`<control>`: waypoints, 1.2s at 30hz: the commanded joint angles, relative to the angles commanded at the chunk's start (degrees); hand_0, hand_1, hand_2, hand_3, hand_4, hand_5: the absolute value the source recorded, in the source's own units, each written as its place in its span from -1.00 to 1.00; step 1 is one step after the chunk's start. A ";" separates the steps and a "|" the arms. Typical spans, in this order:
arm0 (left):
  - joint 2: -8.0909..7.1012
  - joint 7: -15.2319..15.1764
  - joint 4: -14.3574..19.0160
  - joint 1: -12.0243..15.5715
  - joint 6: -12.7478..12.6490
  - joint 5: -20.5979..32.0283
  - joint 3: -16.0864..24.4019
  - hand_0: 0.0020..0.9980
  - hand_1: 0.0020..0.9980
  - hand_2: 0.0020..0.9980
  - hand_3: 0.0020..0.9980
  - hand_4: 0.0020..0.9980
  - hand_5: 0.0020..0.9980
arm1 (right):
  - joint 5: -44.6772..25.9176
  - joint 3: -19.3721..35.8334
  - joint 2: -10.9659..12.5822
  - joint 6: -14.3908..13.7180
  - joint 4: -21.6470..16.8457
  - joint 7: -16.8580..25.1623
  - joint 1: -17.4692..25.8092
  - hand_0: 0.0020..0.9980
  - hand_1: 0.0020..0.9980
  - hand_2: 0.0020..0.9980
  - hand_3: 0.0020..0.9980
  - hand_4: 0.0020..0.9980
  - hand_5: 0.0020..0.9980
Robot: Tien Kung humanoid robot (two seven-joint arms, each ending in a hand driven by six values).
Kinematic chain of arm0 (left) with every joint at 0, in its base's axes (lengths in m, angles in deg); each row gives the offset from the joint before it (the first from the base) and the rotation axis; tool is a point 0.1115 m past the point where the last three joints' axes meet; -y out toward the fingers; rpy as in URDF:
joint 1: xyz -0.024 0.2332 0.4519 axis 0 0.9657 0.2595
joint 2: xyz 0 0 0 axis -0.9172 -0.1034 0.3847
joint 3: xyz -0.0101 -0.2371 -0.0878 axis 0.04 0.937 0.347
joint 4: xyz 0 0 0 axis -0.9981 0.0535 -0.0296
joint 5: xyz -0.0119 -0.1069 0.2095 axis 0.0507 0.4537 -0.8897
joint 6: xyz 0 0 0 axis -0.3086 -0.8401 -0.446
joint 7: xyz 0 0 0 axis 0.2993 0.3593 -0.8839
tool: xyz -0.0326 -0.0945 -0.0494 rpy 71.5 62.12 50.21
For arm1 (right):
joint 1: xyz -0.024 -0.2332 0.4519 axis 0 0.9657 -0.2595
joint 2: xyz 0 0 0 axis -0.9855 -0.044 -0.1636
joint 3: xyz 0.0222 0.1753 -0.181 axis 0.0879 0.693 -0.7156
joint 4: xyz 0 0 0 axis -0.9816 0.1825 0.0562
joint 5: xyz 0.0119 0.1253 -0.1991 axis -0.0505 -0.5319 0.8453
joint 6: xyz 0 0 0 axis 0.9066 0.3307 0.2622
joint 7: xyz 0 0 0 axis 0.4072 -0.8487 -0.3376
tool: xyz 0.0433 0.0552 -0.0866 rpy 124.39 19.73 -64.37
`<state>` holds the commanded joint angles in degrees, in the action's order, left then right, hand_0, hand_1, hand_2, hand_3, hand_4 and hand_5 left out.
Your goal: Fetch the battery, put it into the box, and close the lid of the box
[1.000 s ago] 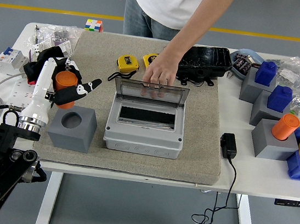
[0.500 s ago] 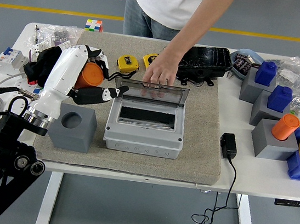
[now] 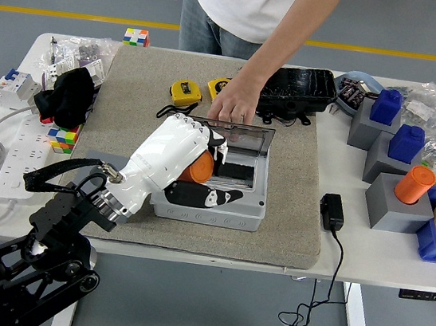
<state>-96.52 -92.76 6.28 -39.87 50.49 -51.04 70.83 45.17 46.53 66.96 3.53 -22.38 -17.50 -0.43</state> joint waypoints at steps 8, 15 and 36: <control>2.54 -0.42 -6.25 -3.93 -0.64 2.23 -3.88 -0.96 -1.00 -0.91 -0.92 0.46 -0.29 | 0.50 0.25 -0.05 0.04 0.00 -0.22 -0.24 0.74 0.59 0.55 0.70 1.00 1.00; 5.18 -1.08 -11.41 -6.84 -1.39 4.23 -7.42 -0.96 -1.00 -0.91 -0.91 0.45 -0.28 | 1.55 0.97 -0.08 0.12 0.00 -0.50 -0.43 0.74 0.59 0.55 0.70 1.00 1.00; 10.79 -4.56 -26.03 -14.81 -3.53 9.77 -9.20 -0.95 -1.00 -0.90 -0.91 0.43 -0.29 | 1.60 -0.12 -0.40 0.22 0.00 -0.79 -0.70 0.74 0.60 0.55 0.70 1.00 1.00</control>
<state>-85.73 -97.32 -19.76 -54.68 46.95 -41.27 61.63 46.77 46.41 66.55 3.74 -22.38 -18.30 -1.13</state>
